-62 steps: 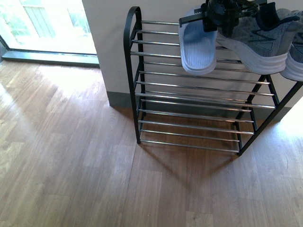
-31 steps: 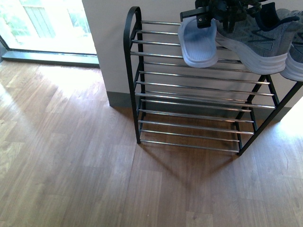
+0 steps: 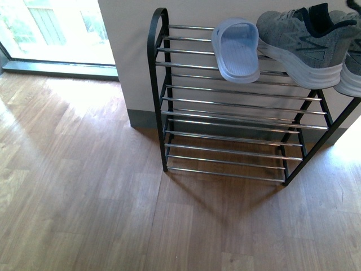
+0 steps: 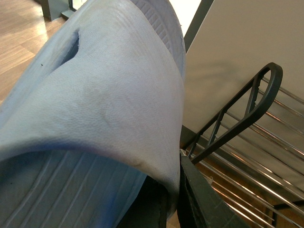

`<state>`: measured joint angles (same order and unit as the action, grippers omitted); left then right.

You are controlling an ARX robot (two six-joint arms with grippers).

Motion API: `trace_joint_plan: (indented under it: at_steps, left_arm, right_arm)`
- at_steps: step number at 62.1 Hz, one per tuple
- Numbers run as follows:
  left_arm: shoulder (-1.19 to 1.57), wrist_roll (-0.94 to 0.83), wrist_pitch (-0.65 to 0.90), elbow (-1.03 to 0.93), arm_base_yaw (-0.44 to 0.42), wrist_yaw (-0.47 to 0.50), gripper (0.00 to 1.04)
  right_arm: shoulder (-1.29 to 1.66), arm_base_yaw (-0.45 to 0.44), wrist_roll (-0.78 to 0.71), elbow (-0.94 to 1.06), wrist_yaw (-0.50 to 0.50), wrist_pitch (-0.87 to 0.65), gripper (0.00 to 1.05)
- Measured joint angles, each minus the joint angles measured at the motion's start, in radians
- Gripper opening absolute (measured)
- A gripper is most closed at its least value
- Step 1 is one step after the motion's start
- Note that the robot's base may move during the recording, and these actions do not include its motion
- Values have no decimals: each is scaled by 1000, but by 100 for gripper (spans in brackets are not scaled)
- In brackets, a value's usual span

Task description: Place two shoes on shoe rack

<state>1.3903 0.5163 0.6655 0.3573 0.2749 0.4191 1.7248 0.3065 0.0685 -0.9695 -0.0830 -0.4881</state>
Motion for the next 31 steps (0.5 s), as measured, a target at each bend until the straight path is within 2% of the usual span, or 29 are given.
trace_joint_plan:
  at_steps: [18, 22, 29, 31]
  left_arm:
    - [0, 0, 0, 0, 0, 0, 2]
    - [0, 0, 0, 0, 0, 0, 2]
    - [0, 0, 0, 0, 0, 0, 2]
    - [0, 0, 0, 0, 0, -1, 2]
  right_arm:
    - [-413, -22, 19, 425, 134, -121, 96]
    - [-506, -47, 66, 541, 164, -200, 96]
    - [-552, -61, 96, 594, 166, -229, 96]
    - [-548, -51, 85, 604, 105, -258, 93]
